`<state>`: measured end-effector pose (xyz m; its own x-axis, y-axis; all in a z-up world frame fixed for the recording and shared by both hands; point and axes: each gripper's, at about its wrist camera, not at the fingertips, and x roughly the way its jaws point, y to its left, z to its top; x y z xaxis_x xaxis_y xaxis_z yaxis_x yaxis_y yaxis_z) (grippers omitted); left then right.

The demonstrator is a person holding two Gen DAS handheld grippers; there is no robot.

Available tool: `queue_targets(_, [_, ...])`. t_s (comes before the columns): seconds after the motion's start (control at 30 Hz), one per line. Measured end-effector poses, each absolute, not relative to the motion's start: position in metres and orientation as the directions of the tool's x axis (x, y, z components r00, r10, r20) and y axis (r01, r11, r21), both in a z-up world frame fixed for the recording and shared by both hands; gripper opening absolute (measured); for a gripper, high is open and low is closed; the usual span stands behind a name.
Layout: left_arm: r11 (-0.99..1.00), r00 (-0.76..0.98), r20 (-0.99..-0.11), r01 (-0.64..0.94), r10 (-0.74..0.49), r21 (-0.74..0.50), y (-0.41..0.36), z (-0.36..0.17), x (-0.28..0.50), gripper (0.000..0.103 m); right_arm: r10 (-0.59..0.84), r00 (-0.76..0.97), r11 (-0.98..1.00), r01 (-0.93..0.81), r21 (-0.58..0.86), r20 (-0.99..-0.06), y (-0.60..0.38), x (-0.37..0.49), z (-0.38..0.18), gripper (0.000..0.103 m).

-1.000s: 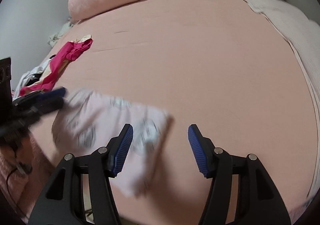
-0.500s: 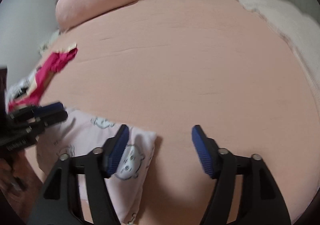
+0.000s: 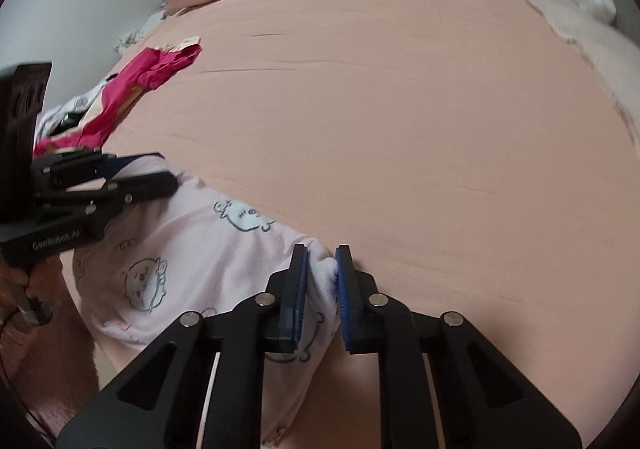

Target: Fold clothes

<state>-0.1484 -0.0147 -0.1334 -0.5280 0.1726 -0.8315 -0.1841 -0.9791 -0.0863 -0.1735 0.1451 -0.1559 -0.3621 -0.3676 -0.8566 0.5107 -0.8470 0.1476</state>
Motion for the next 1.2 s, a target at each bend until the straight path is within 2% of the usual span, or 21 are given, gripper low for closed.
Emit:
queue_targets(0.1, [-0.989,-0.545,-0.83,-0.142,0.116,-0.045,-0.007,-0.137,-0.143,0.031,-0.316,-0.378,-0.859,0.504,0.093,-0.87,0.14,-0.175,-0.157,0.012])
queue_targets(0.27, [-0.994,-0.553,-0.826,-0.069,0.109,-0.085,-0.014,-0.143,-0.14,0.032,-0.249,-0.407,-0.892,0.451,0.044,-0.879,0.203,-0.155,-0.151,0.012])
queue_targets(0.37, [-0.992,-0.572,-0.812,-0.029,0.115,-0.12,-0.03,-0.141,-0.137,0.034,-0.18,-0.429,-0.927,0.374,0.007,-0.885,0.245,-0.158,-0.149,0.004])
queue_targets(0.43, [-0.973,-0.593,-0.781,-0.017,0.196,-0.231,-0.051,-0.134,-0.132,0.035,-0.247,-0.418,-0.942,0.315,0.116,-0.874,0.268,-0.165,-0.14,0.01])
queue_targets(0.47, [-0.97,-0.606,-0.768,-0.025,0.208,-0.243,-0.052,-0.13,-0.13,0.035,-0.289,-0.426,-0.939,0.302,0.166,-0.857,0.272,-0.167,-0.132,0.014])
queue_targets(0.53, [-0.98,-0.631,-0.753,-0.059,0.185,-0.191,-0.043,-0.122,-0.126,0.035,-0.365,-0.454,-0.916,0.331,0.226,-0.813,0.266,-0.167,-0.111,0.023])
queue_targets(0.57, [-0.984,-0.642,-0.748,-0.077,0.172,-0.16,-0.037,-0.119,-0.123,0.035,-0.414,-0.446,-0.893,0.367,0.26,-0.793,0.257,-0.167,-0.103,0.032])
queue_targets(0.6, [-0.988,-0.649,-0.745,-0.095,0.155,-0.123,-0.031,-0.117,-0.12,0.035,-0.463,-0.428,-0.867,0.402,0.295,-0.776,0.247,-0.168,-0.097,0.035])
queue_targets(0.7, [-0.99,-0.649,-0.748,-0.096,0.139,-0.101,-0.035,-0.119,-0.117,0.036,-0.542,-0.336,-0.8,0.487,0.351,-0.77,0.208,-0.171,-0.099,0.037])
queue_targets(0.8, [-0.991,-0.629,-0.766,-0.074,0.132,-0.11,-0.042,-0.13,-0.126,0.041,-0.523,-0.252,-0.774,0.541,0.33,-0.814,0.173,-0.17,-0.12,0.037])
queue_targets(0.83, [-0.991,-0.623,-0.772,-0.069,0.131,-0.112,-0.044,-0.133,-0.129,0.044,-0.483,-0.249,-0.783,0.552,0.287,-0.839,0.164,-0.17,-0.13,0.036])
queue_targets(0.87, [-0.992,-0.616,-0.778,-0.07,0.123,-0.102,-0.045,-0.137,-0.132,0.053,-0.436,-0.259,-0.795,0.56,0.234,-0.862,0.16,-0.168,-0.139,0.033])
queue_targets(0.93, [-0.994,-0.606,-0.789,-0.082,0.104,-0.068,-0.044,-0.144,-0.136,0.055,-0.388,-0.278,-0.812,0.555,0.183,-0.879,0.166,-0.168,-0.143,0.027])
queue_targets(1.03, [-0.991,-0.594,-0.794,-0.079,0.132,-0.106,-0.055,-0.144,-0.142,0.06,-0.296,-0.321,-0.85,0.518,0.095,-0.899,0.19,-0.172,-0.143,0.01])
queue_targets(1.07, [-0.989,-0.594,-0.792,-0.076,0.144,-0.123,-0.057,-0.144,-0.144,0.062,-0.271,-0.331,-0.859,0.508,0.072,-0.904,0.197,-0.173,-0.143,0.0])
queue_targets(1.1, [-0.988,-0.596,-0.788,-0.073,0.154,-0.138,-0.057,-0.143,-0.146,0.061,-0.235,-0.345,-0.868,0.495,0.037,-0.909,0.203,-0.174,-0.143,0.005])
queue_targets(1.17, [-0.985,-0.628,-0.761,-0.055,0.162,-0.164,-0.062,-0.133,-0.141,0.059,-0.141,-0.393,-0.886,0.46,-0.062,-0.909,0.218,-0.172,-0.139,0.029])
queue_targets(1.2, [-0.985,-0.651,-0.743,-0.038,0.154,-0.17,-0.064,-0.126,-0.135,0.058,-0.16,-0.391,-0.894,0.446,-0.035,-0.906,0.229,-0.17,-0.135,0.028])
